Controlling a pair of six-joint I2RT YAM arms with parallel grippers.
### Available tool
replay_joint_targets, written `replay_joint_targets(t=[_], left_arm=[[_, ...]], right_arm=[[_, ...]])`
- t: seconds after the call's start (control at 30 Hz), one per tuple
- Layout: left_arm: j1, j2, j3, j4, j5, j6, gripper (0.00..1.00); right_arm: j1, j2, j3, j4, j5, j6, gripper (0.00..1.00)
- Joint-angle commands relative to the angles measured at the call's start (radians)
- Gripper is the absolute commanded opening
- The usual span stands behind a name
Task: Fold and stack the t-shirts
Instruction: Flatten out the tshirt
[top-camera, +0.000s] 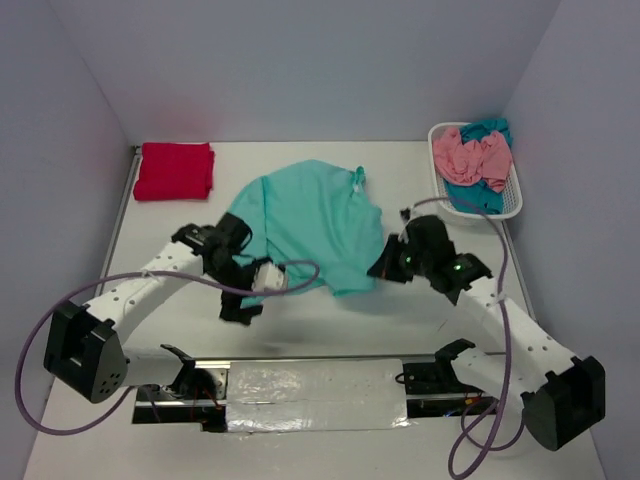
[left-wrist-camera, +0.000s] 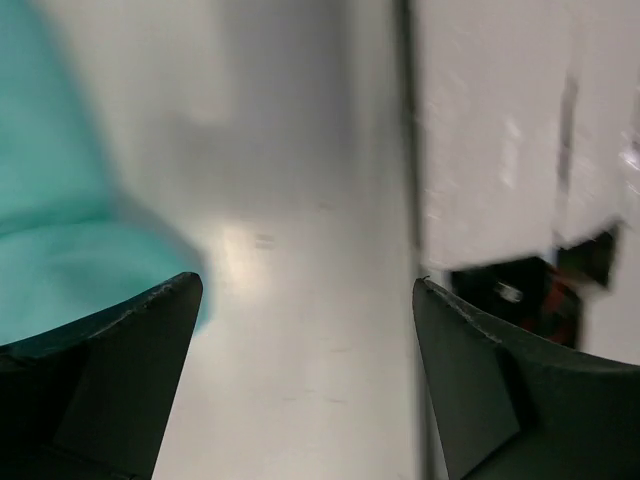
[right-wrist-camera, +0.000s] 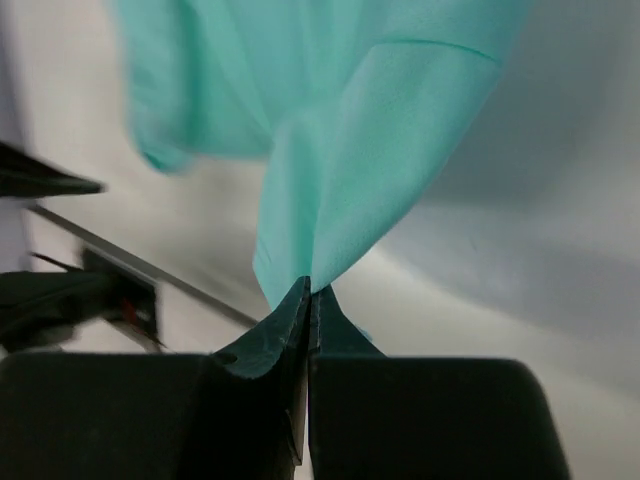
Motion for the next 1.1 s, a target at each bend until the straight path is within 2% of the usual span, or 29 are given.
replay_joint_targets(t=[0.0,0.07,0.1,0.13,0.17,0.2,0.23,0.3,0.33,0.37,0.4,0.47,0.5,0.53,0.57,0.6,0.63,0.73,0.77,0.83,0.87,0.93,0.97,1.0,1.03,1.07], left_arm=[[-0.034,-0.078,-0.120,-0.059,-0.041,0.064,0.99],[0.009,-0.068,-0.118,0.052,-0.079,-0.016,0.99],[0.038,-0.055,-0.079,0.097,-0.107,-0.130,0.99],[0.040,-0.034,-0.049,0.131,-0.121,-0.184,0.98],[0.035,0.016,-0.017,0.183,-0.131,-0.239,0.95],[0.019,0.046,0.052,0.207,-0.156,-0.364,0.89],[0.015,0.081,0.086,0.227,-0.167,-0.426,0.66],[0.040,0.198,0.187,0.237,-0.185,-0.545,0.37],[0.061,0.275,0.218,0.226,-0.210,-0.573,0.28],[0.090,0.313,0.244,0.205,-0.189,-0.588,0.31],[0.135,0.342,0.284,0.133,-0.161,-0.599,0.43],[0.117,0.373,0.283,0.082,-0.110,-0.596,0.62],[0.089,0.353,0.224,0.118,-0.115,-0.587,0.86],[0.046,0.289,0.178,0.160,-0.188,-0.571,0.98],[-0.050,0.255,0.087,0.203,-0.241,-0.532,0.99],[-0.090,0.214,0.049,0.294,-0.298,-0.521,1.00],[-0.121,0.209,0.016,0.336,-0.413,-0.518,0.99],[-0.123,0.285,0.020,0.360,-0.515,-0.597,0.94],[-0.092,0.308,0.042,0.347,-0.500,-0.620,0.92],[-0.063,0.336,0.036,0.324,-0.446,-0.633,0.84],[-0.063,0.338,0.010,0.327,-0.466,-0.630,0.80],[-0.063,0.338,-0.015,0.327,-0.493,-0.619,0.56],[-0.055,0.335,-0.024,0.320,-0.506,-0.605,0.29],[-0.051,0.318,-0.018,0.307,-0.498,-0.602,0.13],[-0.041,0.304,0.005,0.272,-0.480,-0.597,0.00],[-0.040,0.286,0.017,0.254,-0.439,-0.591,0.00]], right_arm=[[0.043,-0.015,-0.212,0.088,0.038,0.130,0.00],[0.045,-0.012,-0.274,0.111,0.042,0.138,0.00],[0.045,-0.009,-0.306,0.111,0.058,0.130,0.00],[0.043,-0.004,-0.314,0.107,0.068,0.124,0.00],[0.043,0.003,-0.328,0.107,0.075,0.114,0.00],[0.045,0.006,-0.335,0.113,0.075,0.110,0.00],[0.045,0.008,-0.345,0.122,0.072,0.112,0.00],[0.043,0.005,-0.363,0.140,0.076,0.118,0.00],[0.043,0.000,-0.365,0.140,0.090,0.118,0.00],[0.043,-0.003,-0.363,0.136,0.098,0.118,0.00],[0.043,-0.006,-0.363,0.133,0.105,0.115,0.00],[0.043,-0.018,-0.365,0.130,0.127,0.112,0.00],[0.043,-0.023,-0.369,0.133,0.128,0.112,0.00],[0.041,-0.023,-0.378,0.137,0.130,0.113,0.00],[0.041,-0.020,-0.383,0.143,0.130,0.115,0.00],[0.041,-0.015,-0.389,0.148,0.127,0.120,0.00],[0.041,-0.011,-0.392,0.151,0.124,0.121,0.00],[0.041,-0.004,-0.394,0.144,0.119,0.117,0.00],[0.041,-0.004,-0.389,0.137,0.124,0.110,0.00],[0.041,-0.009,-0.385,0.122,0.141,0.101,0.00],[0.041,-0.010,-0.383,0.119,0.142,0.100,0.00],[0.041,-0.012,-0.380,0.114,0.153,0.095,0.00],[0.040,-0.012,-0.377,0.113,0.156,0.092,0.00],[0.038,-0.007,-0.375,0.111,0.161,0.089,0.00],[0.026,-0.006,-0.368,0.110,0.159,0.078,0.00],[0.020,0.002,-0.365,0.107,0.159,0.072,0.00]])
